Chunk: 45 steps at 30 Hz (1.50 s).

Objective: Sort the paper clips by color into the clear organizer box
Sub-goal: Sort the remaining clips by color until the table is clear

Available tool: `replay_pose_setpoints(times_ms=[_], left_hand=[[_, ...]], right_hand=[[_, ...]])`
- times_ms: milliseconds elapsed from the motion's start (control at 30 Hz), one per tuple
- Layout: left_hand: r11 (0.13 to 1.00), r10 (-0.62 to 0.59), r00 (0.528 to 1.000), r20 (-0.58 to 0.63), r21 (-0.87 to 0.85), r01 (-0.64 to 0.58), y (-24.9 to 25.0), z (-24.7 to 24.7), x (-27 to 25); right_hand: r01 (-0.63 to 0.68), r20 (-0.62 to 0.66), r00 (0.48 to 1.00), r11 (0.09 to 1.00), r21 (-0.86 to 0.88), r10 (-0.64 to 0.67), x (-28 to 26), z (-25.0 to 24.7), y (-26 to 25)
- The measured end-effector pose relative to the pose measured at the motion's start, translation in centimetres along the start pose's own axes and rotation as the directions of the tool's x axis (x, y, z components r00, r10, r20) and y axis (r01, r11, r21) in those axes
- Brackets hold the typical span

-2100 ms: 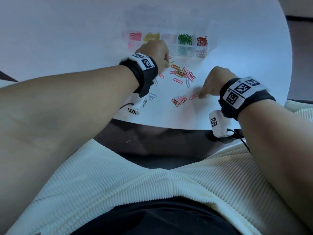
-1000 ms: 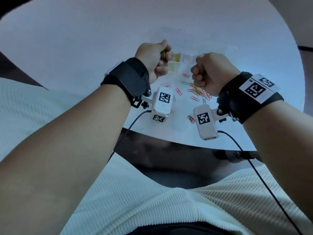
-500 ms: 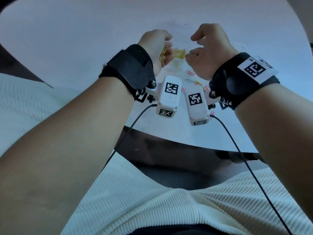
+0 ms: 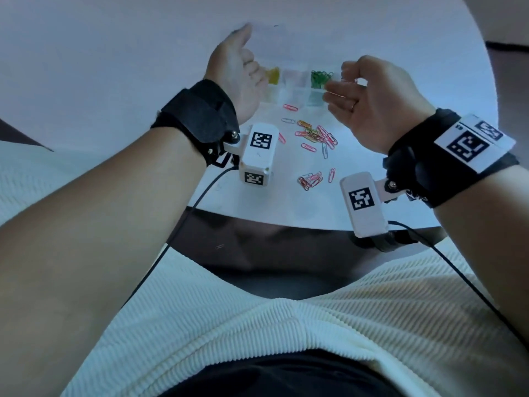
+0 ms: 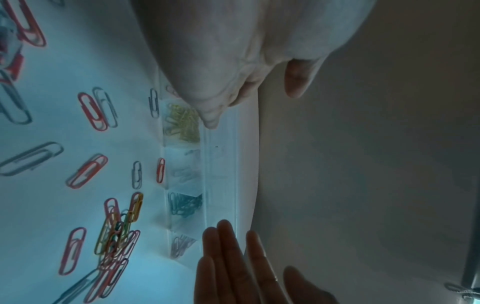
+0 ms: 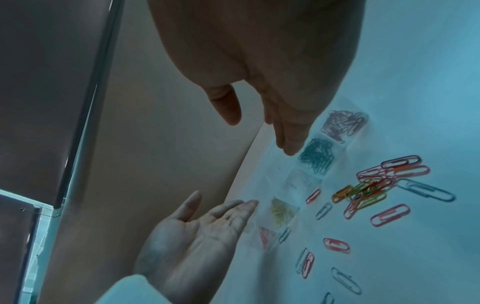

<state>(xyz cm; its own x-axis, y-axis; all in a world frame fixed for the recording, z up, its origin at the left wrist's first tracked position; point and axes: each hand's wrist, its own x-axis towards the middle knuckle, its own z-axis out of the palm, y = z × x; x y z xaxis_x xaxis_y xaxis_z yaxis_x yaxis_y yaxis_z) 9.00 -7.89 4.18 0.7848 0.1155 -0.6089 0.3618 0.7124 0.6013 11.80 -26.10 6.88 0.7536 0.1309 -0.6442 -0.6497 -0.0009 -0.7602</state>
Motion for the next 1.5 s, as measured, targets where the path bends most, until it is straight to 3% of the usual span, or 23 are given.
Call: replay_pose_setpoints(times_ms=[100,167,233,300,367,467,533,633,767,900,1067,1233,1333,1433,1500], left_hand=[[0.982,0.122,0.992,-0.038,0.147,-0.115,0.4,-0.2,-0.9],[0.883,0.269,0.962,-0.044,0.411,-0.228,0.7,-0.7,-1.9],[0.638,0.381,0.924,0.017,0.719,-0.276,0.5,-1.8,-2.7],[0.355,0.401,0.913,0.071,0.907,-0.227,-0.2,-3.3,-3.2],[0.157,0.356,0.932,0.072,0.978,-0.135,-1.3,-4.6,-3.1],[0.029,0.301,0.952,0.058,0.997,-0.070,-2.8,-5.8,-2.1],[-0.024,0.296,0.951,0.088,0.996,-0.084,-3.6,-6.1,-1.6],[-0.116,0.315,0.934,0.170,0.983,-0.140,-4.4,-6.2,-1.2],[-0.157,0.242,0.936,0.256,0.962,-0.222,-5.1,-6.1,-0.6],[-0.215,0.202,0.926,0.319,0.937,-0.276,-5.3,-5.7,-0.2],[-0.209,0.188,0.937,0.293,0.945,-0.253,-5.4,-5.5,-0.2],[-0.202,0.208,0.939,0.276,0.951,-0.235,-5.9,-5.3,-0.6],[-0.207,0.228,0.938,0.259,0.955,-0.213,-6.2,-5.4,-0.6],[-0.154,0.230,0.945,0.234,0.967,-0.202,-6.2,-5.6,-0.9],[-0.030,0.253,0.948,0.194,0.981,-0.193,-5.7,-5.6,-1.4]], right_hand=[[0.026,0.022,0.999,0.998,-0.052,-0.025,0.1,-0.1,0.5],[0.075,0.035,0.997,0.984,-0.163,-0.070,0.2,-0.1,1.1],[0.143,0.032,0.990,0.933,-0.332,-0.140,0.4,-0.2,1.9],[0.210,0.036,0.974,0.823,-0.527,-0.225,0.7,-0.2,2.7],[0.266,0.073,0.950,0.667,-0.696,-0.303,1.2,0.0,3.6],[0.314,0.184,0.936,0.472,-0.824,-0.301,1.5,1.0,5.3],[0.316,0.196,0.932,0.419,-0.851,-0.305,2.0,1.8,6.4],[0.280,0.149,0.939,0.437,-0.855,-0.310,3.0,3.2,7.8],[0.271,0.158,0.927,0.318,-0.908,-0.340,3.7,4.3,8.8],[0.226,0.123,0.934,0.289,-0.930,-0.334,3.7,4.5,8.4],[0.172,0.116,0.956,0.194,-0.966,-0.270,3.5,3.5,8.1],[0.131,0.078,0.968,0.217,-0.967,-0.239,2.8,2.7,8.8],[0.162,0.118,0.963,0.171,-0.972,-0.243,2.3,2.4,9.4],[0.199,0.180,0.955,0.060,-0.978,-0.235,1.9,2.0,10.0],[0.214,0.205,0.952,0.014,-0.977,-0.229,1.6,1.9,10.3]])
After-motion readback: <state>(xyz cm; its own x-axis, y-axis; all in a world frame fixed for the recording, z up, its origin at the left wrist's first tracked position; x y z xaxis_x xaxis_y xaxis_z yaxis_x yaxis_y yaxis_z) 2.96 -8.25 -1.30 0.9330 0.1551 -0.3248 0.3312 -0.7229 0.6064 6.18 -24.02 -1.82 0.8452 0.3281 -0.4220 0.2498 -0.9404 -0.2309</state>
